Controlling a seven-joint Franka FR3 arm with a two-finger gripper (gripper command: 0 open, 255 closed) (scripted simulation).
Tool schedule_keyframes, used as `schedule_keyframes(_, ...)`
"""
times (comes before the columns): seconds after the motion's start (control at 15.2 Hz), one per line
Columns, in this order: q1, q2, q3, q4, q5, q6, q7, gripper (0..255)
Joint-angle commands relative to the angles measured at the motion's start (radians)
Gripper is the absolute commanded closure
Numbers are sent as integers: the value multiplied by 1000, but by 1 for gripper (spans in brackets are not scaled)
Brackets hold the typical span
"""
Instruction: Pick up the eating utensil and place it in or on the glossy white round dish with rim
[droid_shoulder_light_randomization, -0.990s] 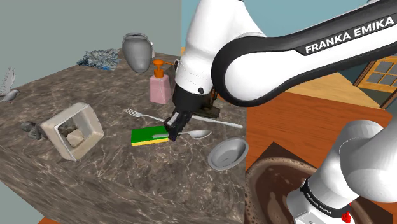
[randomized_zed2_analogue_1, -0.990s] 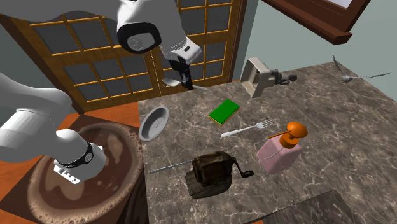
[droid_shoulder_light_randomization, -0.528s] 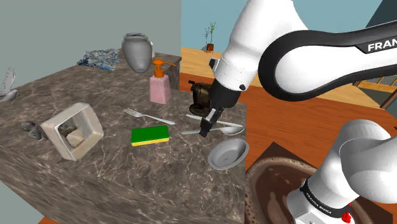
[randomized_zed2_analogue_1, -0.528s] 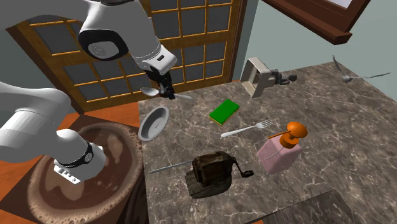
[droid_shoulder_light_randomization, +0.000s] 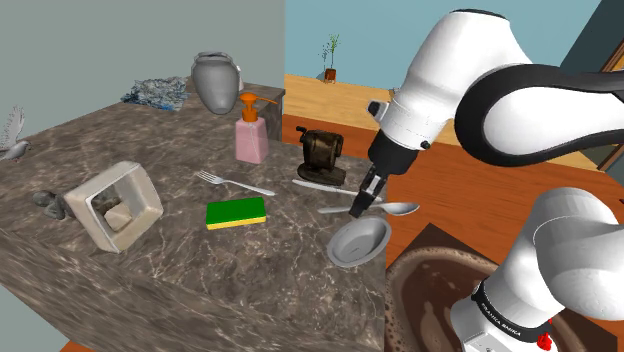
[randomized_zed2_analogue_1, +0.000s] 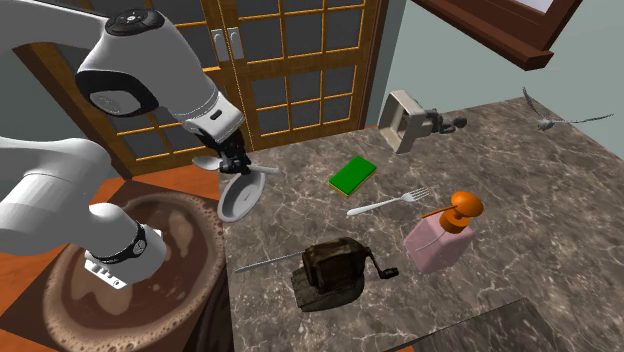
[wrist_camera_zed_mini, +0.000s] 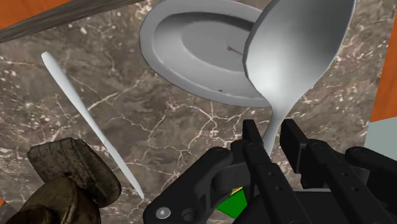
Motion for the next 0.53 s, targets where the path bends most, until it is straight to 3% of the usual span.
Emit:
schedule_keyframes(0.0,4,4,3,-23,7,27,-5,255)
schedule_keyframes(0.46,18,51,19,-94,36,143,-22,255)
